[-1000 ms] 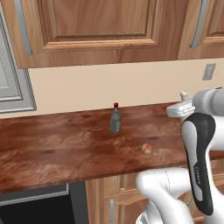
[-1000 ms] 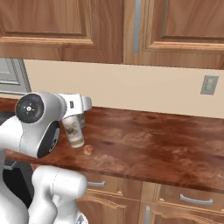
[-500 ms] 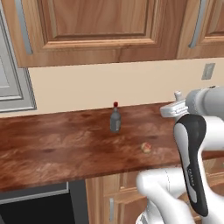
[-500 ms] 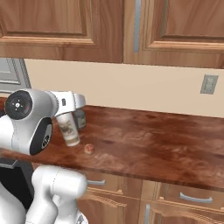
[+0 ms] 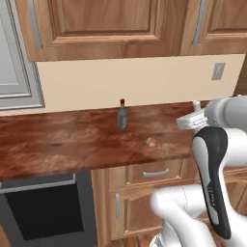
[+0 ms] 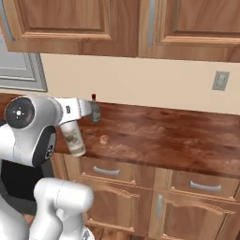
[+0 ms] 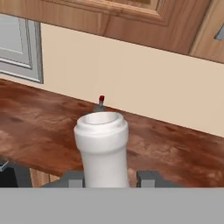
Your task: Place the liquors on the top shelf of the fridge to keep them out of children's reach, and place the peach on lower shelves for easy access.
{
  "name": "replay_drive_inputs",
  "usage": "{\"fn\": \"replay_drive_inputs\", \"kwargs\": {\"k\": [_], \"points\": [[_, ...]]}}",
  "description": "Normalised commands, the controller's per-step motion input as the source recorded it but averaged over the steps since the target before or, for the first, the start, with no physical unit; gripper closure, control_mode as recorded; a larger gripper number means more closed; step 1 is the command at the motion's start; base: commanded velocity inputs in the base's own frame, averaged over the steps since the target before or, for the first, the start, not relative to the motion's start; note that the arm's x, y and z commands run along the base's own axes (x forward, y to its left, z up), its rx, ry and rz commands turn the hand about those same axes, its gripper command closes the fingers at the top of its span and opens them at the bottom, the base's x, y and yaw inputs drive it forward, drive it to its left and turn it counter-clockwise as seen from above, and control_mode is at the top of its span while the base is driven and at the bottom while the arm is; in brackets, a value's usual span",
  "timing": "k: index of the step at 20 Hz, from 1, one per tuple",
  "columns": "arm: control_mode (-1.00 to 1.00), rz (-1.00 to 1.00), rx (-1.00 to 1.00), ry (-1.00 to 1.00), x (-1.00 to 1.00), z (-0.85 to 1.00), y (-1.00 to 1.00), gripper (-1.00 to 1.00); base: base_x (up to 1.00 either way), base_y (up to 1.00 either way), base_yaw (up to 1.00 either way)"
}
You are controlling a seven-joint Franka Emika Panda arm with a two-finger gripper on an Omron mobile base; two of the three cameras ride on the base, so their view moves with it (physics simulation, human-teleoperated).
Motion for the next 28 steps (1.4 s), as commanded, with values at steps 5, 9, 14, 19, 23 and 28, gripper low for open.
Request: {"fn": "replay_drive_inputs", "kwargs": {"k": [5,9,14,19,23,28], "points": [[1.00,0.00,0.00,0.00,0.00,0.00,0.00,1.00,-0.23,-0.58,-0.54],[1.00,0.00,0.00,0.00,0.00,0.00,0.00,1.00,-0.08,-0.38,-0.69],[1.00,0.00,0.00,0.00,0.00,0.00,0.00,1.00,-0.11,-0.50,-0.66],[1.00,0.00,0.00,0.00,0.00,0.00,0.00,1.00,0.00,-0.93,-0.51],[1.00,0.00,0.00,0.00,0.00,0.00,0.00,1.00,0.00,-1.00,-0.50],[1.00,0.00,0.00,0.00,0.00,0.00,0.00,1.00,0.04,-1.00,-0.48]]}}
